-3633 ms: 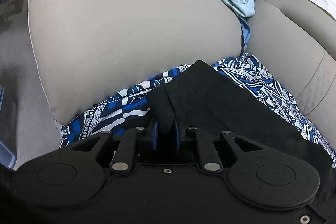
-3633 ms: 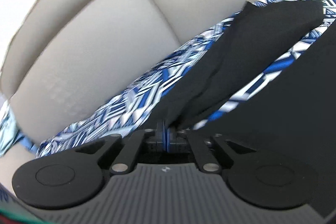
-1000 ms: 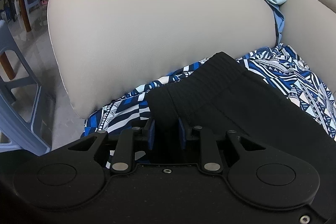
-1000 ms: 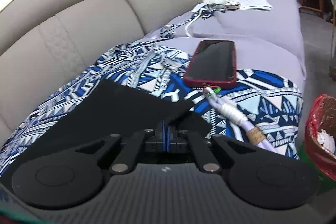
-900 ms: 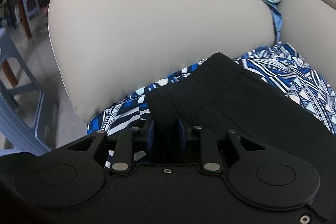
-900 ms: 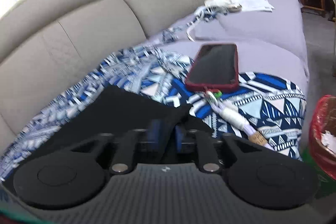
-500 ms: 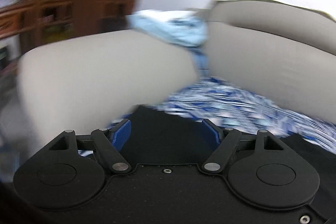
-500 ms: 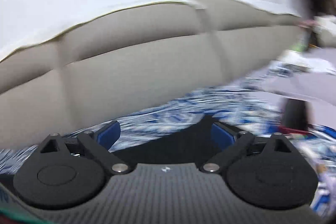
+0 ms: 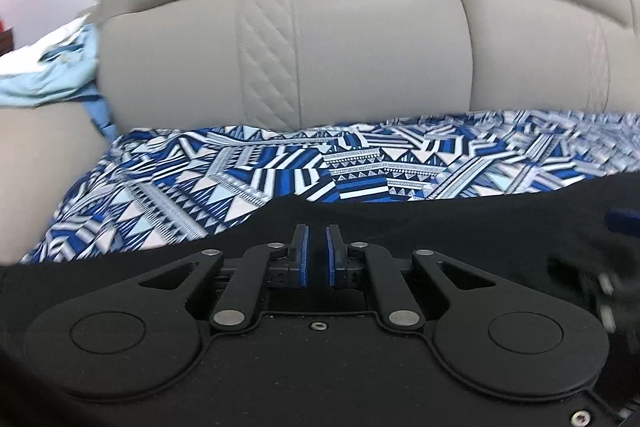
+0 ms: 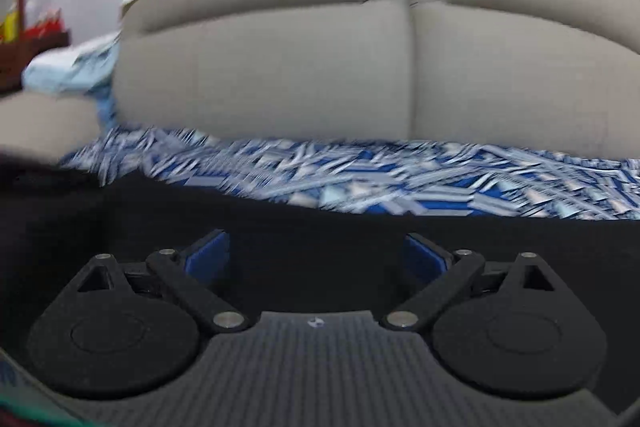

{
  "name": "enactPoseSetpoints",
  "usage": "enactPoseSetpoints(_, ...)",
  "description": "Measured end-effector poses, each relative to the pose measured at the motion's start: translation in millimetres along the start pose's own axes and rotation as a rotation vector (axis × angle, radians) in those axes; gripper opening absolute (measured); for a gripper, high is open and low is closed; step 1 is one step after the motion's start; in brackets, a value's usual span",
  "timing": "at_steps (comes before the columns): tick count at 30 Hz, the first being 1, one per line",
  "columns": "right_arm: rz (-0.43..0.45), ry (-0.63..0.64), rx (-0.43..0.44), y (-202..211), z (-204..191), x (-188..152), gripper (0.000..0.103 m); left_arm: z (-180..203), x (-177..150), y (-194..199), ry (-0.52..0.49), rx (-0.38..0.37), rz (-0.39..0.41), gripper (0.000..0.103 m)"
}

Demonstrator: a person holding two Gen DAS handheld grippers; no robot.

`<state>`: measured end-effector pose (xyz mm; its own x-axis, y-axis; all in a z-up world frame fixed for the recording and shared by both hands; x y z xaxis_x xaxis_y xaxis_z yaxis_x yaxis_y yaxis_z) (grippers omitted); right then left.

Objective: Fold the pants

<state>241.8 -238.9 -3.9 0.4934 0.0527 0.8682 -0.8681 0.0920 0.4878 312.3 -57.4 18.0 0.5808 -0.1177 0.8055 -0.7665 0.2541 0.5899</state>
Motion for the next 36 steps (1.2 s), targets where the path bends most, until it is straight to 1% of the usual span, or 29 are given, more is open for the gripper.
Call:
enactPoseSetpoints(2, -0.02, 0.036, 0.001, -2, -5, -9, 0.099, -1, 0, -24, -0.038, 0.043, -0.021, 0.011)
enactPoseSetpoints(3, -0.023, 0.05, -0.003, -4, -6, -11, 0.099, -4, -2, -35, -0.036, 0.068, -0.041, 0.011)
enactPoseSetpoints(5, -0.03, 0.053, -0.013, -5, -2, -12, 0.099, -17, -8, -52, 0.015, 0.08, -0.068, 0.011)
enactPoseSetpoints(7, -0.05, 0.031, -0.023, -5, 6, -14, 0.099, -30, -8, -57, 0.059, 0.122, -0.055, 0.011)
enactPoseSetpoints(9, -0.08, 0.008, -0.04, -10, 15, -16, 0.099, -39, -7, -59, 0.093, 0.15, -0.04, 0.011)
enactPoseSetpoints(11, -0.103, 0.0, -0.055, -16, 22, -19, 0.099, -42, -6, -63, 0.093, 0.175, -0.031, 0.011)
enactPoseSetpoints(15, -0.094, 0.025, -0.066, -17, 28, -21, 0.1, -42, -3, -68, 0.078, 0.193, -0.009, 0.012)
enactPoseSetpoints(19, -0.081, 0.046, -0.066, -14, 28, -24, 0.101, -48, 0, -73, 0.104, 0.185, -0.007, 0.014)
enactPoseSetpoints(24, -0.075, 0.048, -0.069, -12, 30, -25, 0.102, -49, 0, -73, 0.095, 0.197, -0.001, 0.016)
enactPoseSetpoints(27, -0.077, 0.047, -0.076, -12, 33, -25, 0.103, -47, -1, -71, 0.089, 0.211, 0.003, 0.02)
enactPoseSetpoints(28, -0.08, 0.043, -0.08, -12, 36, -25, 0.103, -47, -1, -71, 0.089, 0.216, 0.005, 0.023)
enactPoseSetpoints(29, -0.085, 0.036, -0.09, -12, 40, -25, 0.103, -47, -1, -71, 0.092, 0.224, 0.006, 0.027)
enactPoseSetpoints(31, -0.093, 0.018, -0.121, -13, 55, -25, 0.103, -50, -2, -69, 0.106, 0.231, 0.009, 0.031)
enactPoseSetpoints(33, -0.106, -0.005, -0.167, -15, 76, -26, 0.103, -53, -2, -69, 0.123, 0.223, 0.014, 0.032)
enactPoseSetpoints(36, -0.132, -0.062, -0.257, -20, 120, -27, 0.103, -54, -2, -68, 0.125, 0.228, 0.016, 0.034)
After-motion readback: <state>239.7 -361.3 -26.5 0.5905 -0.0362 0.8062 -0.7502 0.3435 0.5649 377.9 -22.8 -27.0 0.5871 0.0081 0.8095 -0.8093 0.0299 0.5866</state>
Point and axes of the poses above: each gripper's, at about its wrist camera, not at the fingertips, and y roughly against the way its jaws point, z to its right, x to its top, the point moved 10 cm from there along -y, roughly the way its jaws point, and after that the axes turned 15 degrees about -x, right-handed, at the moved point
